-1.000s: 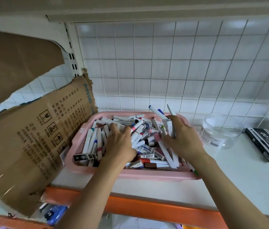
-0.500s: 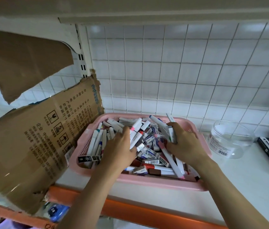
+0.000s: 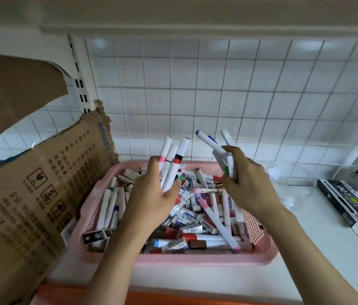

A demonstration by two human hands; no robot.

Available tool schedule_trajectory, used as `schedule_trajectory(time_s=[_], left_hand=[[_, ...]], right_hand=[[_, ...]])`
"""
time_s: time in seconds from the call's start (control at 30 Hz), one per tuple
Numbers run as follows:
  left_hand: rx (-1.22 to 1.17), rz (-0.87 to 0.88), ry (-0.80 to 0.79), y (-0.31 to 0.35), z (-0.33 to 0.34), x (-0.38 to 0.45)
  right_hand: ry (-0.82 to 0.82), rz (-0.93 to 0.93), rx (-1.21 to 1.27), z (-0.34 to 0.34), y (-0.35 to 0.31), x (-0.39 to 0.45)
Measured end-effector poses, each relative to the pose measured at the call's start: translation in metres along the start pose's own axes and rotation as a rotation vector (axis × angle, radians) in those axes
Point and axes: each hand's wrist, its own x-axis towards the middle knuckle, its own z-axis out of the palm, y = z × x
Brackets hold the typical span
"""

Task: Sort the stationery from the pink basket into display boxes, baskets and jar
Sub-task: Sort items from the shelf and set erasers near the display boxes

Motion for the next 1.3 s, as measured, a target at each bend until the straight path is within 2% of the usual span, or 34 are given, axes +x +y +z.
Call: schedule_trajectory(time_s=[0.23, 0.53, 0.77, 1.1, 1.3], left_hand=[[-0.176, 0.071, 0.060, 0.062, 0.045, -0.011], [-0.324, -0.029, 0.144, 0.179, 0.177, -0.065], [-0.327, -0.096, -0.073, 0.242, 0.276, -0.110], [-0.327, -0.148, -0.155, 0.270, 0.325, -0.102], [-0.266, -0.107, -0.231, 0.310, 0.385, -0.092]], right_hand=[[0.105, 0.031, 0.124, -0.053, 0.044, -0.028], [0.036, 0.119, 0.187, -0.137, 0.188, -0.104], [-0.011, 0.255, 0.165, -0.188, 0.289, -0.165], [0.031, 0.312, 0.194, -0.214, 0.344, -0.189], [0.076, 0.329, 0.205, -0.249, 0.399, -0.194]])
